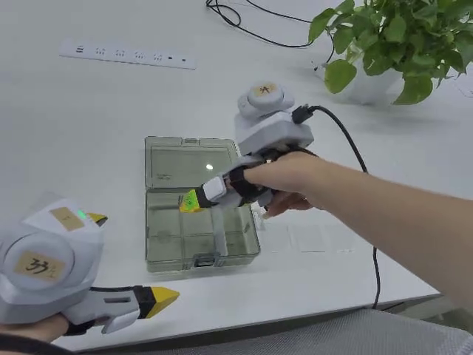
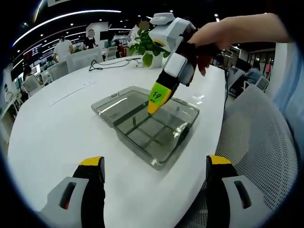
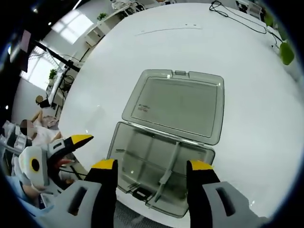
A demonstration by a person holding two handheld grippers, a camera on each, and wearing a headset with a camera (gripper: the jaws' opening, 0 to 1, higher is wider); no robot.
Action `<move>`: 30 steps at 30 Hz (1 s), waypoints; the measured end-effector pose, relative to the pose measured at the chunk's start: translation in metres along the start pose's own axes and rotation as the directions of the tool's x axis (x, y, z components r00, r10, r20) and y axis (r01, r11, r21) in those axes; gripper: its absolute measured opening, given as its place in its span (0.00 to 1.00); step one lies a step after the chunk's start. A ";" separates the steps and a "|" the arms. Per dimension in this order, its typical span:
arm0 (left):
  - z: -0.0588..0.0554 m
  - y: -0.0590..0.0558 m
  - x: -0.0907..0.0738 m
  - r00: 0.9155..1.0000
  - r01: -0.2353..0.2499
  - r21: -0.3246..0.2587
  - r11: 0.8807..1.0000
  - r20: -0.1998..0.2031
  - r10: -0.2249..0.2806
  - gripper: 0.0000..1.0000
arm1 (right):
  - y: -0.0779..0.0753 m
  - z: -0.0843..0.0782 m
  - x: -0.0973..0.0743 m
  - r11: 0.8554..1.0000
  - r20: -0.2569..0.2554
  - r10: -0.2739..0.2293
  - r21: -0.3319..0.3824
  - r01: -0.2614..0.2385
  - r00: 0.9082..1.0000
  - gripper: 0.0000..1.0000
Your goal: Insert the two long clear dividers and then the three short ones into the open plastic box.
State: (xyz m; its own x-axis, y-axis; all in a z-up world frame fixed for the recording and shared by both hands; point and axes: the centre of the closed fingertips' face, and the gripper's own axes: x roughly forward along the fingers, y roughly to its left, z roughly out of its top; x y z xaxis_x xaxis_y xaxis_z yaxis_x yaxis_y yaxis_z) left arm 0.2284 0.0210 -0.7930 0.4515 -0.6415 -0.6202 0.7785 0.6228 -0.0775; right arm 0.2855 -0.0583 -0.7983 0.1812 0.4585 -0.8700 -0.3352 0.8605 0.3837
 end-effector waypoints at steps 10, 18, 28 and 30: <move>0.001 0.000 -0.004 1.000 -0.006 -0.001 1.000 -0.001 0.006 0.90 | 0.004 0.026 -0.009 0.993 0.204 0.016 -0.119 0.008 0.979 0.85; 0.002 0.002 -0.005 1.000 -0.014 -0.019 1.000 0.005 0.014 0.90 | -0.008 0.030 -0.015 0.981 0.266 0.025 -0.190 0.027 0.964 1.00; 0.000 0.005 -0.006 1.000 -0.024 -0.031 0.999 0.000 0.024 0.89 | -0.010 0.015 -0.029 0.958 0.297 0.037 -0.284 0.051 0.954 1.00; 0.000 0.006 -0.006 1.000 -0.026 -0.037 0.999 -0.001 0.026 0.89 | -0.006 0.015 -0.032 0.946 0.314 0.057 -0.319 0.049 0.948 1.00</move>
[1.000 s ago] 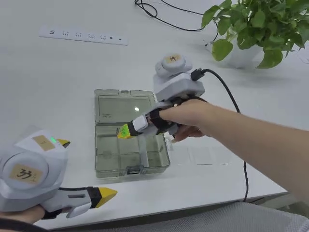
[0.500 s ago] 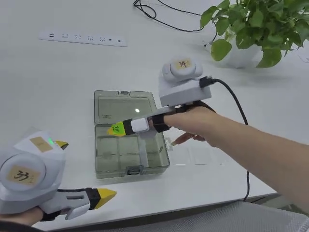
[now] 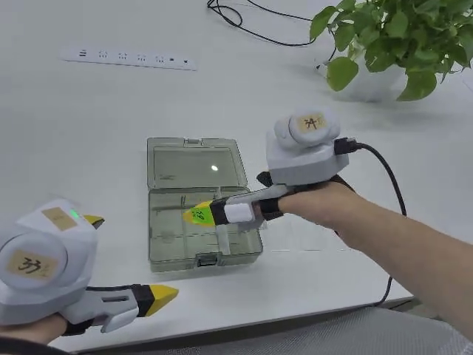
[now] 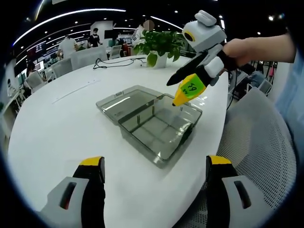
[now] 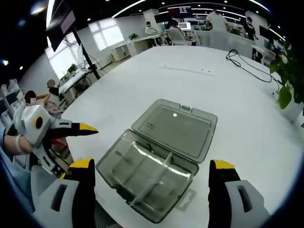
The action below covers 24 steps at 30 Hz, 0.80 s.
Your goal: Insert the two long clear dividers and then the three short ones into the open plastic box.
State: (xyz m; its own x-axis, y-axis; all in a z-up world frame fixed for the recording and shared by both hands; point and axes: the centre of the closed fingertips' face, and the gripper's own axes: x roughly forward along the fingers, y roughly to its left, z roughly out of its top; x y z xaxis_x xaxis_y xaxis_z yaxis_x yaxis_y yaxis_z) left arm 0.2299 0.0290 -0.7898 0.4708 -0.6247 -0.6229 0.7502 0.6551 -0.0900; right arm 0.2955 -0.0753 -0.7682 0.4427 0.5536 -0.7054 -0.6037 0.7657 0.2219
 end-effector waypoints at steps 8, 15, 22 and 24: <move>-0.001 0.009 -0.002 1.000 -0.025 -0.050 0.998 0.010 0.025 0.89 | 0.003 0.003 -0.012 0.997 0.111 0.060 -0.047 -0.055 0.992 1.00; -0.006 0.027 -0.008 0.998 -0.063 -0.102 0.993 0.001 0.063 0.88 | 0.004 0.005 -0.024 0.994 0.201 0.093 -0.077 -0.079 0.975 1.00; -0.014 0.049 -0.014 0.994 -0.108 -0.131 0.985 -0.041 0.104 0.87 | 0.001 0.000 -0.030 0.993 0.228 0.108 -0.081 -0.092 0.968 1.00; -0.019 0.057 -0.016 0.991 -0.123 -0.145 0.982 -0.063 0.115 0.86 | 0.001 -0.002 -0.033 0.993 0.239 0.112 -0.071 -0.098 0.965 1.00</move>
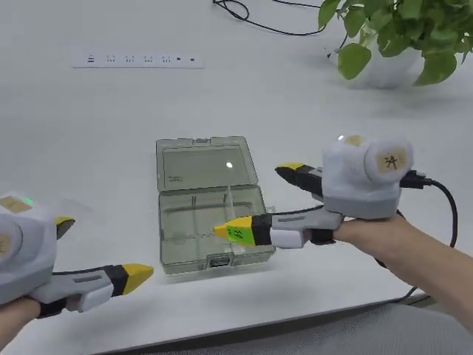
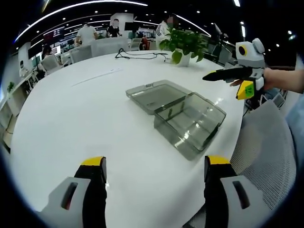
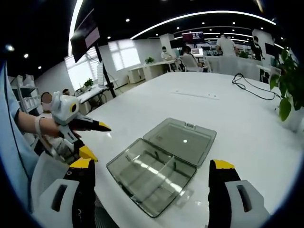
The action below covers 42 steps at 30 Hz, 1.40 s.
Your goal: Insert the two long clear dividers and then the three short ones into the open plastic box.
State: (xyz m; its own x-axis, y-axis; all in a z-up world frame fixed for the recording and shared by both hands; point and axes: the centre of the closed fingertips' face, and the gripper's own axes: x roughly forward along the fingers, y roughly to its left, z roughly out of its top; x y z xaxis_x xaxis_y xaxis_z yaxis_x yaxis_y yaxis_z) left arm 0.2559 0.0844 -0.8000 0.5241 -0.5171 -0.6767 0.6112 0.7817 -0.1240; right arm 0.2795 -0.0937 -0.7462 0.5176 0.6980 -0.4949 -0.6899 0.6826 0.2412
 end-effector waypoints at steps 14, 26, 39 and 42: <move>-0.025 0.063 -0.003 0.976 -0.137 -0.024 0.990 -0.174 0.131 0.75 | 0.002 -0.014 -0.026 1.000 0.035 0.005 -0.006 -0.004 0.999 1.00; -0.046 0.092 -0.006 0.934 -0.146 0.012 0.989 -0.329 0.142 0.56 | -0.003 -0.020 -0.038 1.000 0.029 -0.014 -0.015 0.014 0.999 0.98; -0.052 0.090 -0.007 0.921 -0.127 0.038 0.991 -0.366 0.132 0.42 | -0.005 -0.028 -0.044 0.999 0.005 -0.034 -0.027 0.034 0.999 0.95; -0.052 0.091 -0.008 0.917 -0.126 0.048 0.991 -0.374 0.135 0.40 | -0.004 -0.027 -0.042 0.999 0.004 -0.030 -0.034 0.031 1.000 0.95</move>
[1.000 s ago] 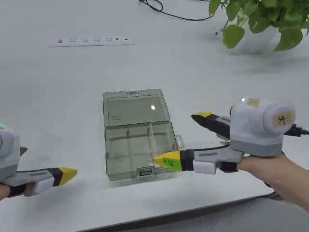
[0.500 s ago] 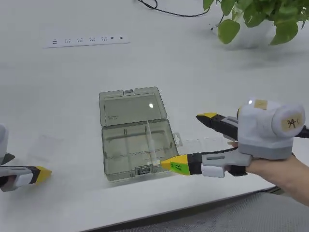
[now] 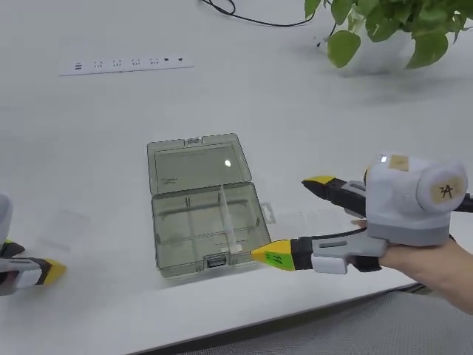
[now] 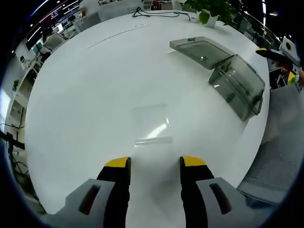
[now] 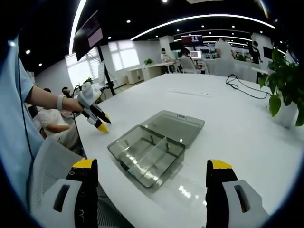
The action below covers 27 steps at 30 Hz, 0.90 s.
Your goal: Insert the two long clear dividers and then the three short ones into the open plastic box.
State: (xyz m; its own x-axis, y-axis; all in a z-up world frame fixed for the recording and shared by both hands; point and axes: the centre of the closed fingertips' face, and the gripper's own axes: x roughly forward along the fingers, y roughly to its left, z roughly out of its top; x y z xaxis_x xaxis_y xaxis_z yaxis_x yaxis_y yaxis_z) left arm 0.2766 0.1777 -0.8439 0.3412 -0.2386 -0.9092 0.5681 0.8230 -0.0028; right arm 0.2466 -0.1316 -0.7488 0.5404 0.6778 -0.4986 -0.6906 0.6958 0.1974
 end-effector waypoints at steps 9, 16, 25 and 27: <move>-0.002 0.001 -0.001 1.000 0.001 0.005 1.000 -0.026 -0.001 0.33 | 0.006 -0.004 0.000 1.000 -0.011 0.010 -0.013 -0.011 1.000 0.94; -0.002 0.002 -0.001 0.999 0.009 0.001 1.000 -0.035 -0.009 0.32 | 0.010 -0.007 0.000 1.000 -0.009 0.015 0.001 -0.015 1.000 0.93; 0.000 0.003 -0.001 1.000 0.016 -0.009 1.000 -0.020 -0.016 0.31 | 0.018 -0.012 0.004 0.999 -0.025 0.033 0.005 -0.033 0.999 0.92; 0.001 0.004 -0.001 1.000 0.017 -0.012 1.000 -0.017 -0.017 0.30 | 0.018 -0.010 0.004 0.999 -0.026 0.034 0.009 -0.034 0.999 0.92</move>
State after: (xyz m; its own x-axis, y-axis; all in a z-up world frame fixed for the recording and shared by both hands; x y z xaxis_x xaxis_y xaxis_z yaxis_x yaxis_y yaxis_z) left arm 0.2790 0.1806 -0.8431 0.3182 -0.2440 -0.9161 0.5652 0.8246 -0.0233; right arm 0.2316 -0.1184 -0.7559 0.5038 0.6947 -0.5134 -0.7040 0.6746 0.2220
